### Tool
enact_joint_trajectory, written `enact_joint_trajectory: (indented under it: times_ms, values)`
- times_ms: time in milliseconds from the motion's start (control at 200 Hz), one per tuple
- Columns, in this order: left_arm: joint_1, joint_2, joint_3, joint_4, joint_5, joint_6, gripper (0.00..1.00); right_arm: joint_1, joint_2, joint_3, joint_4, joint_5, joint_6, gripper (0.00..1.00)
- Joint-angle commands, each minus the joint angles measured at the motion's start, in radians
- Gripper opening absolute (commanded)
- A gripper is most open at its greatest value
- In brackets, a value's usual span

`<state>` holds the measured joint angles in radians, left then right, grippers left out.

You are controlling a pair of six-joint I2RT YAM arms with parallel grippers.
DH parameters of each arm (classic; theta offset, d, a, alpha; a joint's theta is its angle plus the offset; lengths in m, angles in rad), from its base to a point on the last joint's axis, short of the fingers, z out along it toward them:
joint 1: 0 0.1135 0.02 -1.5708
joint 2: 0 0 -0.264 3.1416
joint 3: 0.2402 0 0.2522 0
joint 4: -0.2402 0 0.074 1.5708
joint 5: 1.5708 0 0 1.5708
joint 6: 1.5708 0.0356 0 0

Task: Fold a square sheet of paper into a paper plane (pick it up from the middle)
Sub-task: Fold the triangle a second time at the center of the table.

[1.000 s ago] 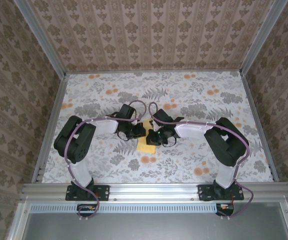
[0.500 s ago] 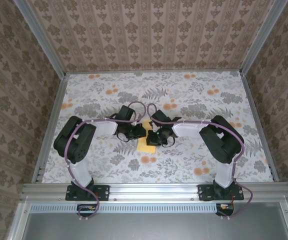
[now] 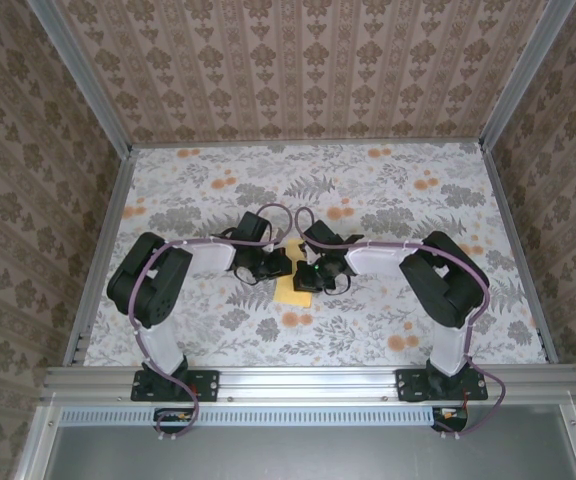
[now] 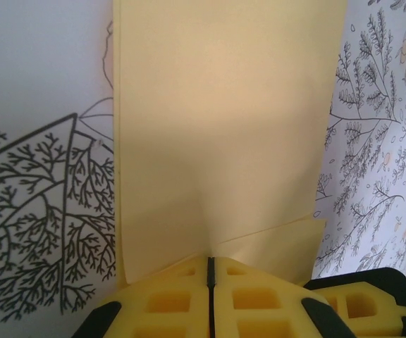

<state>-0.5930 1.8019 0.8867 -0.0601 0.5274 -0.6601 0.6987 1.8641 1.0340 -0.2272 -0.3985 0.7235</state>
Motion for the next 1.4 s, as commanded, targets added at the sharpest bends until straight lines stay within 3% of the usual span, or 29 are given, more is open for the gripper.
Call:
enact_joint_trajectory:
  times_ms: [0,585,690,815,935,1035,1395]
  values:
    - [-0.005,0.050,0.002,-0.126,-0.095,-0.004,0.09,0.007,-0.037,-0.058,-0.054,-0.018,-0.023,0.06]
    - [-0.001,0.076,0.021,-0.149,-0.095,-0.015,0.09,0.006,-0.206,-0.255,-0.100,-0.034,-0.043,0.07]
    - [-0.002,0.048,0.036,-0.115,-0.033,-0.010,0.15,-0.007,-0.278,-0.245,-0.073,0.007,-0.022,0.08]
    - [-0.001,-0.025,0.049,-0.072,0.004,-0.033,0.25,-0.043,-0.325,-0.226,-0.022,0.067,0.005,0.20]
    - [0.005,-0.091,0.041,-0.077,-0.024,-0.057,0.36,-0.083,-0.291,-0.200,0.030,0.077,0.020,0.31]
    - [0.019,-0.130,0.005,-0.065,-0.041,-0.087,0.43,-0.100,-0.239,-0.157,0.045,0.077,0.014,0.34]
    - [0.045,-0.174,-0.108,0.040,0.012,-0.160,0.46,-0.114,-0.080,-0.038,0.063,0.025,-0.027,0.37]
